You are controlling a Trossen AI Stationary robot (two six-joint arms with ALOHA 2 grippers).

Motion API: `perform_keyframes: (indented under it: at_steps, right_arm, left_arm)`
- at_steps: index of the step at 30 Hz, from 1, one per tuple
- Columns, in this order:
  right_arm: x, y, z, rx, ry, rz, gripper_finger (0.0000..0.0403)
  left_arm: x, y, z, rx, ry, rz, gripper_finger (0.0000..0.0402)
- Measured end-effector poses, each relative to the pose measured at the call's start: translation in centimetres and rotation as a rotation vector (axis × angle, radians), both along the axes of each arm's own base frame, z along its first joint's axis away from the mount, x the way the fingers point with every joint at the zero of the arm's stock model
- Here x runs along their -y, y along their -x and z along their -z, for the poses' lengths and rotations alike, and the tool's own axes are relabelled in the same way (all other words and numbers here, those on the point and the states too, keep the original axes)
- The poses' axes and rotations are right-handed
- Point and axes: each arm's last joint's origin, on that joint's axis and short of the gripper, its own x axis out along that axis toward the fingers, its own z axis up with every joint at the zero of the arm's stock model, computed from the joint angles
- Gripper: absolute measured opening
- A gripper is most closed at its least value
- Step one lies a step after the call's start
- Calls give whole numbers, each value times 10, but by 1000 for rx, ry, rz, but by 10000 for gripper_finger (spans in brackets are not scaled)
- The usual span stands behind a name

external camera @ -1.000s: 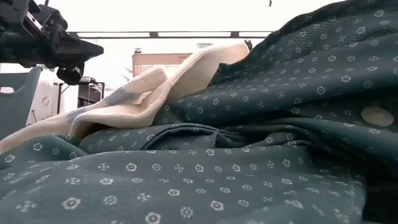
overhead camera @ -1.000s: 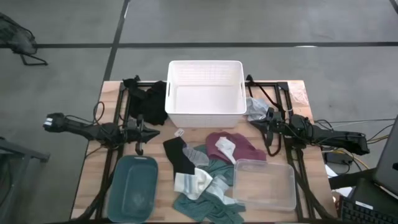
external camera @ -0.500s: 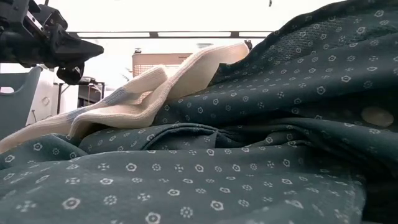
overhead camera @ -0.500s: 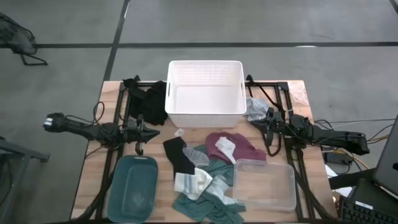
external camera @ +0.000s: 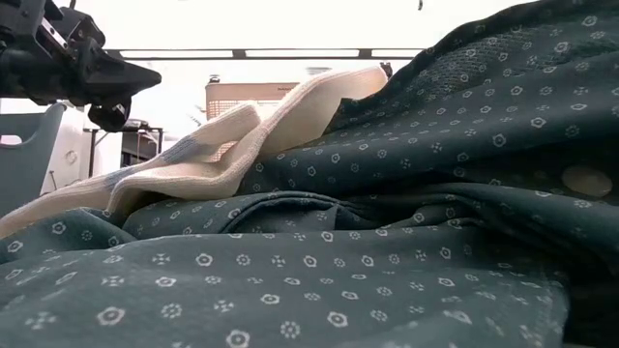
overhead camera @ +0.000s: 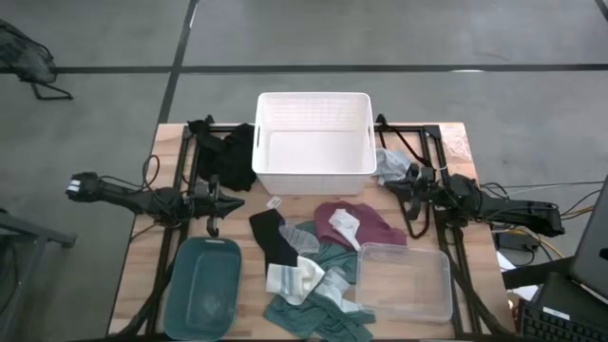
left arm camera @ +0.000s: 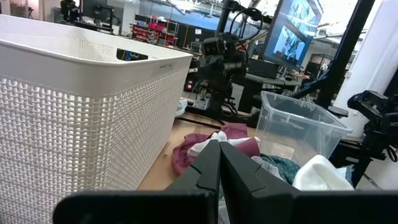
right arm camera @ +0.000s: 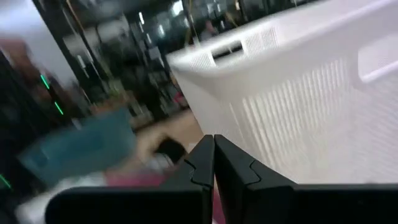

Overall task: Pick & Place Cloths
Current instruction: Put the gray striped sock into the blue bin

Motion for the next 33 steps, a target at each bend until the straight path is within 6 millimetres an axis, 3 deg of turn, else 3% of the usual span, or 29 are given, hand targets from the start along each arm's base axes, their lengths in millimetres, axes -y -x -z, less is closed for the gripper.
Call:
perform_keyframes:
  at_steps: [6,9,16,23,33]
  right_arm:
    - [-1,7,-30,396,-320,-90,8]
    - [-1,11,-39,519,-383,-96,8]
    - [1,3,-20,360,-597,-67,8]
    - [0,2,-21,365,-744,-136,8]
    - [-9,7,-53,-204,-779,-200,9]
  left_arm:
    - [0,0,0,1,0,0,12]
    - [0,0,0,1,0,0,12]
    - [0,0,0,3,1,0,12]
    - [0,0,0,2,0,0,12]
    - [0,0,0,0,0,0,12]
